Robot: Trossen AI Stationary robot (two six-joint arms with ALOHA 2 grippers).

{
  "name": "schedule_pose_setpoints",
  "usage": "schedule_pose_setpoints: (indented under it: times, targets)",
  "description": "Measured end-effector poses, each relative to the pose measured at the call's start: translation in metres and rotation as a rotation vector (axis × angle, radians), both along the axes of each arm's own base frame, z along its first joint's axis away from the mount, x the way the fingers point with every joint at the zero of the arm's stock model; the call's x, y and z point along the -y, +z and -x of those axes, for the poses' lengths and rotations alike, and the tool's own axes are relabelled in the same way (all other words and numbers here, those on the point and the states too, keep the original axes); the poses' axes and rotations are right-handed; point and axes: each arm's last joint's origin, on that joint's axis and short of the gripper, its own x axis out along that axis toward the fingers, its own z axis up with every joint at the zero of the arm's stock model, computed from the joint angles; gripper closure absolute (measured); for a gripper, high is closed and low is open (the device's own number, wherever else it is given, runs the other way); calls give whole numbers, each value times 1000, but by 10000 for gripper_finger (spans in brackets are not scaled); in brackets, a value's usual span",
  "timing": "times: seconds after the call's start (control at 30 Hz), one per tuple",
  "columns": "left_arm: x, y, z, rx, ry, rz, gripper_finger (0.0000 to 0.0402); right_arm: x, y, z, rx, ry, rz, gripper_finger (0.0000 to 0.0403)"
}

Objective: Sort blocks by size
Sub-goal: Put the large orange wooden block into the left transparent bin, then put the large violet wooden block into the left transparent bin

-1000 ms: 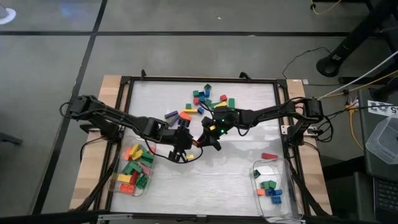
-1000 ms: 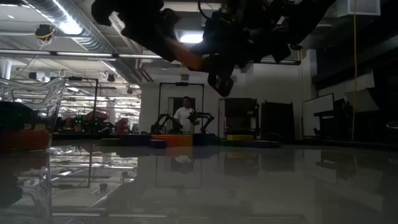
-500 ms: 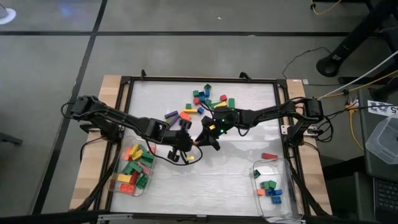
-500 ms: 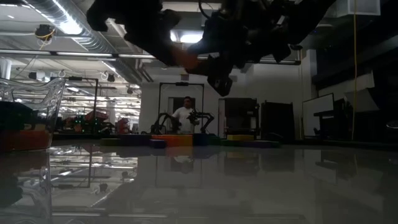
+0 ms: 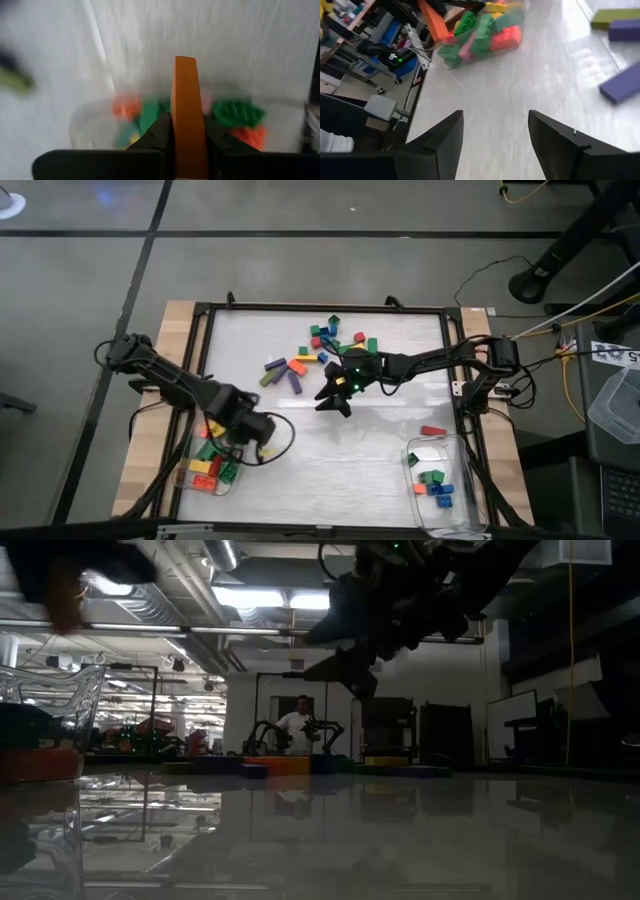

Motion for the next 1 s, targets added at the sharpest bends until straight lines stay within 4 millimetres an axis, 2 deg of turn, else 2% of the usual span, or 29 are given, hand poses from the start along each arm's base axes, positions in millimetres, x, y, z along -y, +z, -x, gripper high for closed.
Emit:
schedule_pose_setpoints:
  times: [0.17,0.33,0.53,0.8,1.0]
  targets:
    - [11,0,23,-143,126,-81,345,1,-3,1,-34,-10,1,183]
    - [15,-12,31,-116,255,-197,310,1,-4,2,-44,-10,0,183]
    - [12,-23,37,-163,220,-234,252,1,-5,3,-57,-9,-1,182]
    - [-4,-13,24,-127,193,-211,234,1,-5,2,-58,-18,3,182]
    - [-31,0,11,34,166,-212,233,2,-5,2,-62,-32,11,182]
